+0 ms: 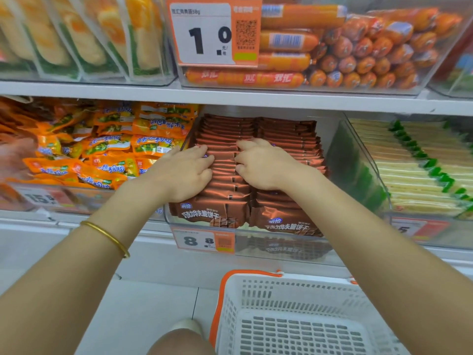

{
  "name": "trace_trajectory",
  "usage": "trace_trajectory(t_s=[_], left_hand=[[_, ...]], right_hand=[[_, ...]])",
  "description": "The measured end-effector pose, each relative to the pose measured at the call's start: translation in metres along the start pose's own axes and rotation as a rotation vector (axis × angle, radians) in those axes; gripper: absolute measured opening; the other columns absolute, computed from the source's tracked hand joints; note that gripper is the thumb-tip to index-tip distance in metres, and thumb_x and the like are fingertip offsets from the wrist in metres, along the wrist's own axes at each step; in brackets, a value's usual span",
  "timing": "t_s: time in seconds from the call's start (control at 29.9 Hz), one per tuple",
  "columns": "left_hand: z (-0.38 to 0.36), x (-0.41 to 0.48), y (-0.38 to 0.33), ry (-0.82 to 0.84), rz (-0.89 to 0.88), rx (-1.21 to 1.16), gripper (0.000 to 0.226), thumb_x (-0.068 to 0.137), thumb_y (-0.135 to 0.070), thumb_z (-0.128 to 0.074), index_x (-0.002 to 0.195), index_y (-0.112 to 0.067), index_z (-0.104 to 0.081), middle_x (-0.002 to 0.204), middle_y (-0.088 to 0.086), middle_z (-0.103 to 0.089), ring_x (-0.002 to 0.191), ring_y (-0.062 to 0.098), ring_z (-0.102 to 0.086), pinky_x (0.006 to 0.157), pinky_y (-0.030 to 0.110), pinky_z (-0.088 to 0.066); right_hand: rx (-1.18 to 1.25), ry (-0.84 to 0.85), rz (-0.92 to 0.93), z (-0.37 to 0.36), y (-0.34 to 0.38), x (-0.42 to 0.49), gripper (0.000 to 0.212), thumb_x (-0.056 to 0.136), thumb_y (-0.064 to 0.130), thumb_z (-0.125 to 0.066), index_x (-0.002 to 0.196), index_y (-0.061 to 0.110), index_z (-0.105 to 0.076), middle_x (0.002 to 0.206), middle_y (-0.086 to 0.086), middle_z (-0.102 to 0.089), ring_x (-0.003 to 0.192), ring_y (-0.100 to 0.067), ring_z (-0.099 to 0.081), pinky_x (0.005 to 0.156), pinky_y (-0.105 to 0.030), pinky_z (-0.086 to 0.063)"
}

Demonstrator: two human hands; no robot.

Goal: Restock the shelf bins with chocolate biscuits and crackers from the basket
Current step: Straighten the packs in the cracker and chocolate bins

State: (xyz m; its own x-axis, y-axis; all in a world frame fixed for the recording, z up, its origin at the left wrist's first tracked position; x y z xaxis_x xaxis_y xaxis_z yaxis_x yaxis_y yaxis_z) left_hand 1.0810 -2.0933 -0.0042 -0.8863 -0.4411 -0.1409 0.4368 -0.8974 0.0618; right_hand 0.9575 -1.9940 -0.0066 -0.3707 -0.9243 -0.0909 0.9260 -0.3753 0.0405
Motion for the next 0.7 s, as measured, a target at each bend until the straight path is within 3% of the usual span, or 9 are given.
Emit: trace_trajectory(t_s=[0.13,0.27,0.57,0.7], left_hand=[[-0.004,-0.009,0.000,0.013,0.017,-0.027,0.050,0.103,-0.034,-0.017,0.152,-0.021,-0.016,0.160,-0.001,-0.006,0.146,0.014,-0.007,0.119,0.039,0.002],[-0.006,-0.018,-0.002,-0.041,0.018,-0.047,0.050,0.103,-0.033,-0.020,0.151,-0.021,-0.020,0.160,-0.002,-0.011,0.146,0.014,-0.012,0.119,0.041,-0.001],[-0.018,-0.024,-0.003,-0.212,0.019,-0.104,0.048,0.101,-0.032,-0.023,0.147,-0.020,-0.033,0.153,-0.002,-0.029,0.140,0.017,-0.023,0.118,0.040,-0.008],[-0.018,-0.017,-0.003,-0.291,-0.011,-0.113,0.065,0.087,-0.038,-0.017,0.140,-0.015,-0.044,0.145,0.002,-0.042,0.132,0.022,-0.035,0.113,0.036,-0.018]], right_hand=[[-0.051,0.001,0.007,-0.003,0.008,-0.005,0.041,0.101,0.029,-0.030,0.130,0.011,-0.053,0.145,-0.007,-0.041,0.138,-0.027,-0.027,0.112,-0.042,-0.027],[-0.041,-0.029,0.006,0.000,0.015,-0.014,0.038,0.101,0.029,-0.031,0.118,0.010,-0.058,0.130,-0.008,-0.052,0.120,-0.029,-0.048,0.096,-0.039,-0.037],[-0.015,-0.149,0.019,-0.002,0.019,-0.026,0.035,0.100,0.028,-0.034,0.120,0.011,-0.057,0.127,-0.008,-0.053,0.119,-0.030,-0.047,0.099,-0.039,-0.036],[0.089,-0.114,-0.002,-0.007,0.016,-0.023,0.032,0.099,0.027,-0.036,0.116,0.010,-0.057,0.125,-0.009,-0.056,0.115,-0.030,-0.052,0.092,-0.039,-0.045]])
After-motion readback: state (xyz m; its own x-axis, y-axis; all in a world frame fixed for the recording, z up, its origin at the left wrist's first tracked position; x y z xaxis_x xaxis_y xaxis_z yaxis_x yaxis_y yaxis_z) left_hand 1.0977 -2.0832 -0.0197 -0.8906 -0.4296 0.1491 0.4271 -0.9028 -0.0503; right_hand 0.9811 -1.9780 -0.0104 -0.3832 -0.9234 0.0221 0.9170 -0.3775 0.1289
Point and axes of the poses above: each hand's wrist, its own x-axis towards the middle knuckle, its own z-axis out of the back of the hand, y = z × x, the point moved 2 cm from there along x, towards the middle knuckle
